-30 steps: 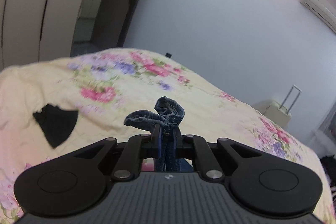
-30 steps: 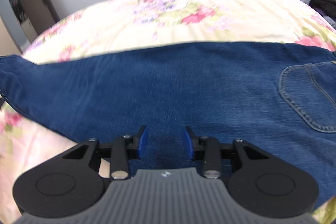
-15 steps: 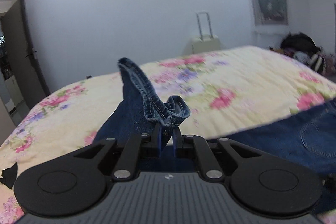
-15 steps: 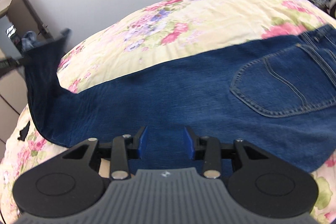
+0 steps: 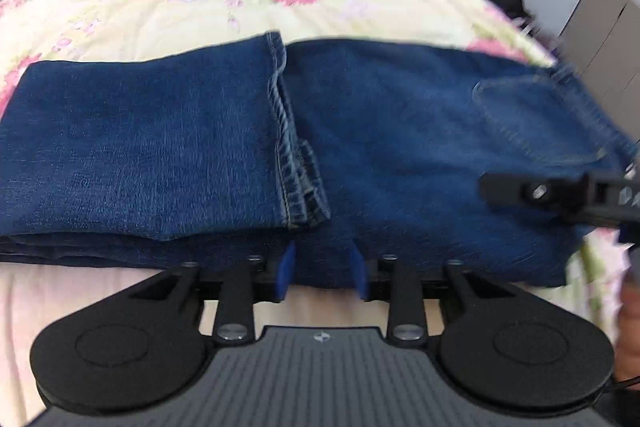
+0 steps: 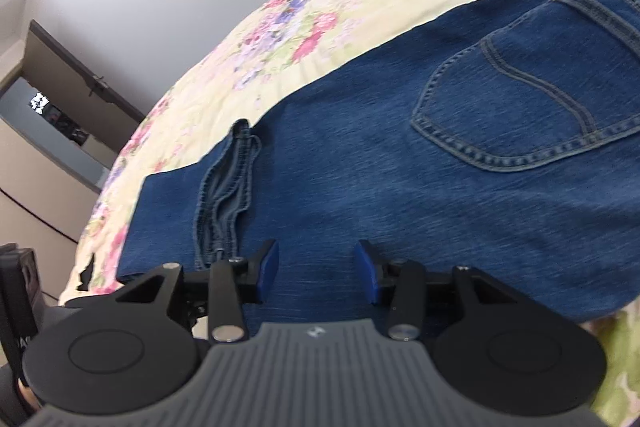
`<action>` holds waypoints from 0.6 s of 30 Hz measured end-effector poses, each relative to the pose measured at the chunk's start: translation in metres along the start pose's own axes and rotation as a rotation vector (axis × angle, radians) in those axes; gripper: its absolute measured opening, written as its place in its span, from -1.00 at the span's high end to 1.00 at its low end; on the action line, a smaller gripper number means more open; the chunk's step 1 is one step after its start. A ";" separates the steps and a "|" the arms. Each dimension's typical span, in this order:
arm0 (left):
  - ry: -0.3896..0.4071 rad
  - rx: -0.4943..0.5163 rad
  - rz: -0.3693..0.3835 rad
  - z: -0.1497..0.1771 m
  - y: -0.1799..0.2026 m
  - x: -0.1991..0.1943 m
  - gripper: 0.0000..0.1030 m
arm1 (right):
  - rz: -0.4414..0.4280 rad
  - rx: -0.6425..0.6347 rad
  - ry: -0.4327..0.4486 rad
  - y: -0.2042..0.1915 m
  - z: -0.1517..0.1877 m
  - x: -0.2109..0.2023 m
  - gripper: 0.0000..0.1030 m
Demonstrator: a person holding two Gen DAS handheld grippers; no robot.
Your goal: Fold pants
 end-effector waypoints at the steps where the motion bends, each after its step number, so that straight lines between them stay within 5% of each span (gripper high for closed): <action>1: 0.016 -0.004 -0.001 -0.002 -0.002 -0.006 0.18 | -0.015 0.000 -0.002 -0.003 0.000 0.000 0.19; 5: 0.110 0.012 -0.047 -0.017 -0.012 -0.039 0.18 | -0.092 0.053 -0.048 -0.015 -0.005 0.011 -0.14; 11: 0.188 -0.018 -0.339 -0.037 -0.069 -0.067 0.14 | -0.180 0.093 -0.167 -0.051 -0.027 0.051 -0.53; 18: 0.266 -0.162 -0.316 -0.020 -0.121 -0.069 0.14 | -0.207 0.103 -0.264 -0.093 -0.043 0.107 -0.55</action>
Point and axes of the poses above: each gripper's, at about its wrist camera, not at the fingertips, and x roughly the way its jaws point, y to its right, z to its underside, the point moved 5 cm from there along x, roughly the way its jaws point, and after that the axes turned 12 degrees about z, right-handed, at the moved point
